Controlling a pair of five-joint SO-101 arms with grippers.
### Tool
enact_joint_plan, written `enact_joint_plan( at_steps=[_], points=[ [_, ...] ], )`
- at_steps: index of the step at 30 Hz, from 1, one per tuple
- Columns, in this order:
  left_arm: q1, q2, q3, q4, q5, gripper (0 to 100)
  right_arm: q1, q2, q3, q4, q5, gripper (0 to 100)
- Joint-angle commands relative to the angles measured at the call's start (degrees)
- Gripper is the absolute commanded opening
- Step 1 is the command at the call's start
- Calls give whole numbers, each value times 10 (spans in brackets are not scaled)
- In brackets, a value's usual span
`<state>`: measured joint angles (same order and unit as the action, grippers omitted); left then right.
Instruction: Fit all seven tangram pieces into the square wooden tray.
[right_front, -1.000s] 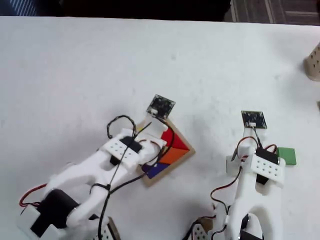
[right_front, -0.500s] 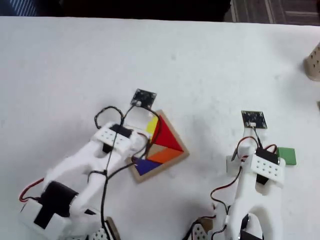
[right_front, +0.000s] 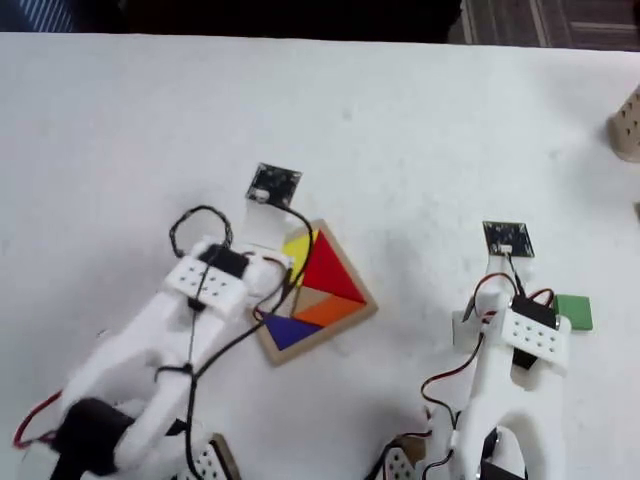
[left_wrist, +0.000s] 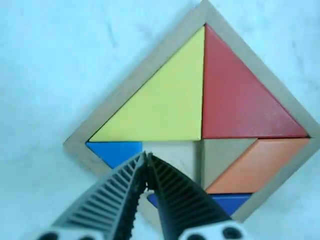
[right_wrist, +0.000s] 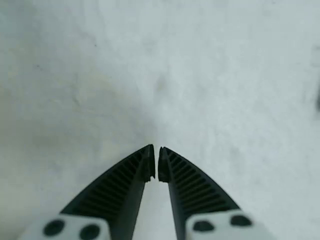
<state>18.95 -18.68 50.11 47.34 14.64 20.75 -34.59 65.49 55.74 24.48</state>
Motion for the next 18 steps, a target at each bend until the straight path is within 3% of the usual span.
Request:
enact_joint_plan(
  at_steps=[1, 6, 13, 18],
  points=[
    [-11, -66, 15, -4, -6, 23, -1, -18, -2, -7, 3, 25],
    [-38, -136, 69, -61, -6, 23, -1, -18, -2, -8, 2, 25],
    [-184, -152, 131, -256, 0, 24, 18, -24, -47, -2, -22, 28],
    [-210, -96, 106, -272, 0, 24, 102, -16, -149, 62, -25, 196]
  ],
)
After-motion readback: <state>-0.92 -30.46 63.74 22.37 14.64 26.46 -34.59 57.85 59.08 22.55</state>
